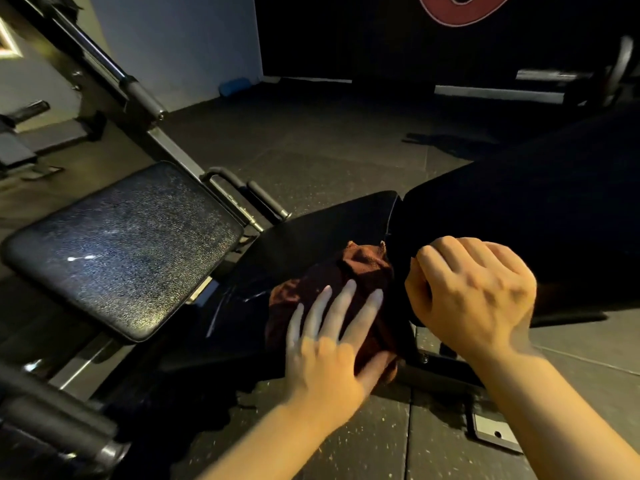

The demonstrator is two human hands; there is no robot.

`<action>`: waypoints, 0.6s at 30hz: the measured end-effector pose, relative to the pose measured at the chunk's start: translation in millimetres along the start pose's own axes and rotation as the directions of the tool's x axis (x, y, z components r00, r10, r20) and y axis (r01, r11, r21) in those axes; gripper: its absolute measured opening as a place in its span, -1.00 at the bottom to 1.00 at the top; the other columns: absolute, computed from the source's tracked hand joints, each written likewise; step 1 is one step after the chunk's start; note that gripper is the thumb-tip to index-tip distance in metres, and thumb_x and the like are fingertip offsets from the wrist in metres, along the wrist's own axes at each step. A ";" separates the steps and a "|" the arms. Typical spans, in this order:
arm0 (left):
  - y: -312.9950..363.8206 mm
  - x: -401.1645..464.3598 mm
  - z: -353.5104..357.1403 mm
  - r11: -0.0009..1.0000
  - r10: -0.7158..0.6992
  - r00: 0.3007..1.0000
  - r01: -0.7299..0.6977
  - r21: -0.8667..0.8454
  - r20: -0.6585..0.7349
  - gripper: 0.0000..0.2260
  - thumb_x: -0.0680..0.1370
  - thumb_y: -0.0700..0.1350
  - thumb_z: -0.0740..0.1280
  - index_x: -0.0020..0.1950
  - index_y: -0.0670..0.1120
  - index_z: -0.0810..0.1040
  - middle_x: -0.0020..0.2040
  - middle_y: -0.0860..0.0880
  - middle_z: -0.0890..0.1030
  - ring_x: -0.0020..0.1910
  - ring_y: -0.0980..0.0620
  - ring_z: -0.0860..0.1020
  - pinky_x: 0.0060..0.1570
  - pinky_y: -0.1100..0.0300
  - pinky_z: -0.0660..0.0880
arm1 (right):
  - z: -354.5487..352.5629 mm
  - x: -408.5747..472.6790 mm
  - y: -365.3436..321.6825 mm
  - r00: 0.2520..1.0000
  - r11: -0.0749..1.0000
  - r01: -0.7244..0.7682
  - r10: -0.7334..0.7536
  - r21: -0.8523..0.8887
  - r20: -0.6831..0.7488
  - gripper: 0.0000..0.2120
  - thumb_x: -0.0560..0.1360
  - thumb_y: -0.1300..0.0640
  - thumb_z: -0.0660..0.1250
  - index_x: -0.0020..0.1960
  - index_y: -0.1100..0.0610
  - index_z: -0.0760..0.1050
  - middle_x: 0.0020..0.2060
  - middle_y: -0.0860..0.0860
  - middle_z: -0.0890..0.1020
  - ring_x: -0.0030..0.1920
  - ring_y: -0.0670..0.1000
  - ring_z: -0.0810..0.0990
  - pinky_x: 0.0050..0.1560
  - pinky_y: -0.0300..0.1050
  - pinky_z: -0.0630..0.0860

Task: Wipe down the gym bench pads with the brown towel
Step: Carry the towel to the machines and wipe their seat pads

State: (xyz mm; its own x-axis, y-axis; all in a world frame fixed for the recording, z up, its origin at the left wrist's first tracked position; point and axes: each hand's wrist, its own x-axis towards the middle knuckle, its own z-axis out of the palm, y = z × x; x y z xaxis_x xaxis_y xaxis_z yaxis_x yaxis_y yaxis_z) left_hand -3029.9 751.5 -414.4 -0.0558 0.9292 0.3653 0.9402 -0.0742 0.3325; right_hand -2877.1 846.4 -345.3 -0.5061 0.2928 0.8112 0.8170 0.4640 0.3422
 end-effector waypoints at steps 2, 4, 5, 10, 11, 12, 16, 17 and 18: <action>-8.5 10.6 -3.1 0.997 0.061 0.998 -0.061 0.056 0.009 -0.34 0.45 0.33 0.17 0.52 0.11 0.26 0.41 -0.05 0.50 0.34 -0.15 0.52 0.18 -0.17 0.52 | 1.9 2.2 -0.1 1.000 1.000 -0.016 0.015 -0.006 -0.027 -0.75 0.56 0.13 0.24 -0.29 0.10 0.50 -0.35 0.04 0.57 -0.35 0.07 0.55 -0.32 -0.11 0.39; -8.1 23.0 -8.0 0.996 0.076 0.996 -0.078 0.041 0.042 -0.33 0.45 0.36 0.17 0.51 0.09 0.28 0.41 -0.09 0.50 0.34 -0.20 0.51 0.17 -0.20 0.52 | 3.0 3.5 1.7 1.000 1.000 -0.008 0.008 0.000 -0.022 -0.73 0.57 0.12 0.22 -0.29 0.10 0.48 -0.35 0.04 0.56 -0.35 0.07 0.54 -0.32 -0.08 0.40; -3.9 30.8 -12.4 0.997 0.073 0.995 -0.075 0.036 0.075 -0.31 0.47 0.36 0.17 0.54 0.11 0.24 0.46 -0.11 0.43 0.40 -0.22 0.44 0.25 -0.22 0.47 | 2.8 2.9 2.7 1.000 1.000 0.004 -0.004 0.005 -0.002 -0.72 0.59 0.11 0.20 -0.28 0.10 0.48 -0.34 0.04 0.56 -0.34 0.08 0.54 -0.31 -0.06 0.41; 9.3 86.2 -31.9 0.993 -0.080 0.843 0.113 -0.030 0.533 -0.19 0.52 0.29 0.32 0.61 0.17 -0.09 0.64 0.03 -0.13 0.60 -0.10 -0.22 0.51 -0.29 -0.06 | 3.2 2.5 1.6 0.999 1.000 -0.014 0.014 0.009 0.032 -0.70 0.61 0.08 0.17 -0.25 0.11 0.50 -0.31 0.06 0.57 -0.30 0.10 0.55 -0.24 -0.03 0.43; 8.7 90.8 -31.2 0.993 -0.068 0.829 0.109 -0.041 0.555 -0.19 0.52 0.28 0.32 0.61 0.16 -0.09 0.64 0.03 -0.15 0.59 -0.09 -0.25 0.50 -0.32 -0.10 | 4.1 2.7 0.9 1.000 1.000 -0.018 0.018 0.002 0.023 -0.71 0.60 0.08 0.18 -0.26 0.11 0.49 -0.31 0.05 0.56 -0.30 0.10 0.54 -0.25 -0.03 0.42; 7.3 90.6 -29.0 0.994 -0.064 0.822 0.101 -0.035 0.566 -0.19 0.53 0.28 0.31 0.61 0.16 -0.10 0.63 0.04 -0.17 0.59 -0.07 -0.27 0.50 -0.32 -0.11 | 5.0 2.3 0.5 1.000 1.000 -0.018 0.018 -0.001 0.018 -0.71 0.59 0.08 0.18 -0.27 0.10 0.48 -0.32 0.05 0.56 -0.31 0.10 0.54 -0.25 -0.03 0.42; 1.1 66.3 -22.7 0.999 -0.053 0.898 0.050 0.018 0.437 -0.27 0.58 0.29 0.21 0.60 0.21 -0.16 0.61 0.14 -0.23 0.58 0.06 -0.25 0.53 -0.16 -0.15 | 1.8 3.1 1.3 1.000 1.000 -0.014 0.014 0.011 0.025 -0.71 0.60 0.09 0.18 -0.26 0.11 0.49 -0.32 0.06 0.57 -0.32 0.08 0.54 -0.27 -0.03 0.44; -2.5 56.6 -20.1 0.999 -0.037 0.924 0.044 -0.010 0.381 -0.30 0.58 0.31 0.17 0.58 0.25 -0.16 0.61 0.17 -0.21 0.57 0.12 -0.25 0.54 -0.10 -0.17 | 1.1 3.1 1.1 1.000 1.000 -0.013 0.012 0.004 0.027 -0.72 0.59 0.09 0.19 -0.27 0.11 0.49 -0.33 0.05 0.56 -0.33 0.08 0.54 -0.28 -0.04 0.43; -8.3 47.1 -15.0 0.998 -0.007 0.953 0.023 -0.050 0.304 -0.34 0.57 0.36 0.12 0.56 0.30 -0.15 0.61 0.20 -0.16 0.56 0.17 -0.23 0.55 -0.06 -0.15 | 0.8 2.6 0.5 1.000 1.000 -0.012 0.012 -0.003 0.027 -0.72 0.59 0.09 0.19 -0.28 0.10 0.48 -0.33 0.04 0.56 -0.33 0.07 0.53 -0.29 -0.04 0.42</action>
State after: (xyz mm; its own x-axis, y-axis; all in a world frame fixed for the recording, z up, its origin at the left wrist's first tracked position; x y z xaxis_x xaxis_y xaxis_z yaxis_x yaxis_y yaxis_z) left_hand -3045.3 790.4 -386.8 0.0425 0.9958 0.0809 0.9206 -0.0705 0.3841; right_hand -2878.3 848.0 -343.4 -0.5035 0.3207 0.8022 0.8238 0.4582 0.3339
